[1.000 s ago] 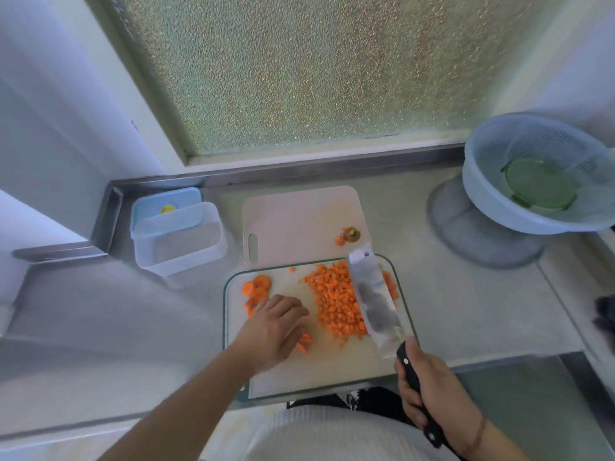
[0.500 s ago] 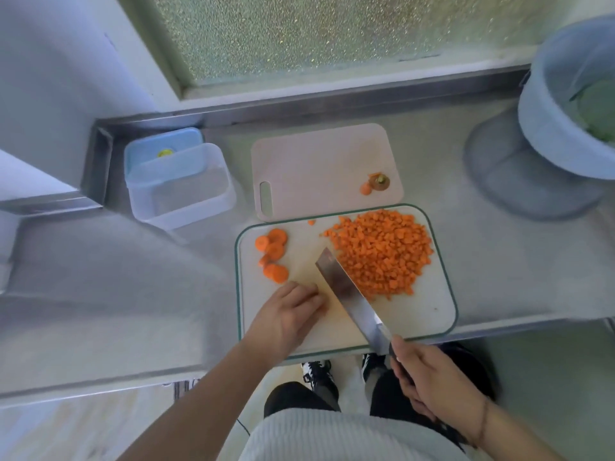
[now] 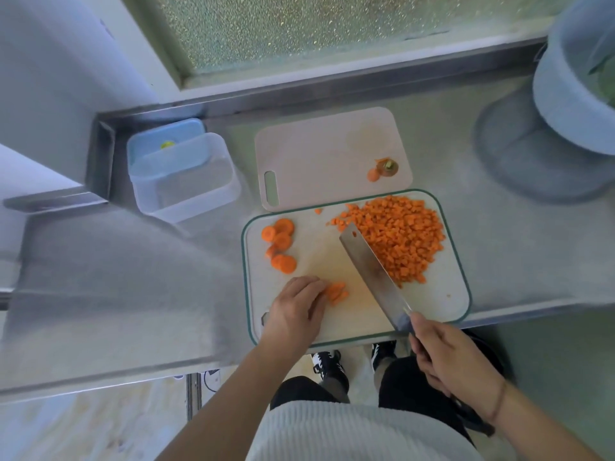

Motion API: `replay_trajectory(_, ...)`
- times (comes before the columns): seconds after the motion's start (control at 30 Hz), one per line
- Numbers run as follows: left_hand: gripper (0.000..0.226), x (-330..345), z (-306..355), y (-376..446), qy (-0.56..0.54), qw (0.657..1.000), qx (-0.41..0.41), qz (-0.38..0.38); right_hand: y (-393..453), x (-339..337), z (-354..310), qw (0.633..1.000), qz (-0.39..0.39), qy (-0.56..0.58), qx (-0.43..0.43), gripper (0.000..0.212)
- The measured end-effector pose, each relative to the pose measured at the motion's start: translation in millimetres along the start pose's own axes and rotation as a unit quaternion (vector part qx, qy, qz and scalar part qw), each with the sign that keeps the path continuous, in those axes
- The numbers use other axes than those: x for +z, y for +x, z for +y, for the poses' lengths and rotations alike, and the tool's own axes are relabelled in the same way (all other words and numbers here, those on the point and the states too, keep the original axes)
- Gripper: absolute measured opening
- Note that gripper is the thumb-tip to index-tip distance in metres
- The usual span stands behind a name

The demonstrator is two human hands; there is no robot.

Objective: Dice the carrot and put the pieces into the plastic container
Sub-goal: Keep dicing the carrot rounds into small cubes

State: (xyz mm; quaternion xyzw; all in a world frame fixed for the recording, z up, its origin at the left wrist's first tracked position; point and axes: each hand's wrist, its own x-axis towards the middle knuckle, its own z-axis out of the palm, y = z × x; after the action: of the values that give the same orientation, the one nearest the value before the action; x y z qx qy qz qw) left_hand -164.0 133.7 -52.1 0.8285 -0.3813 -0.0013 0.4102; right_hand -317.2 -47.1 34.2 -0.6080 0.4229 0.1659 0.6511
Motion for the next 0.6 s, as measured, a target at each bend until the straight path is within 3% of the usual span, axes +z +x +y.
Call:
replay_trajectory(0.2, 0.016, 6, -1, 13, -0.010, 0.999, -0.040, 0.018, 0, 0, 2, 0.999, 0.006, -0.035, -0.018, 0.050)
replay_trajectory(0.27, 0.015, 9, -1, 13, 0.005, 1.000, 0.018, 0.003, 0, -1, 5, 0.986, 0.028, -0.143, -0.076, 0.056)
replay_trajectory(0.37, 0.011, 9, -4, 8, 0.023, 0.995, 0.089, -0.029, 2, -1, 16, 0.935, 0.068, -0.316, -0.147, 0.061)
replay_trajectory(0.5, 0.020, 11, -7, -1, 0.043, 0.991, 0.117, -0.043, 5, 4, 27, 0.914, 0.091, -0.354, -0.178, 0.075)
replay_trajectory(0.6, 0.022, 12, -8, -1, 0.042, 0.988, 0.136, -0.055, 2, 10, 27, 0.901, 0.082, -0.382, -0.188, 0.067)
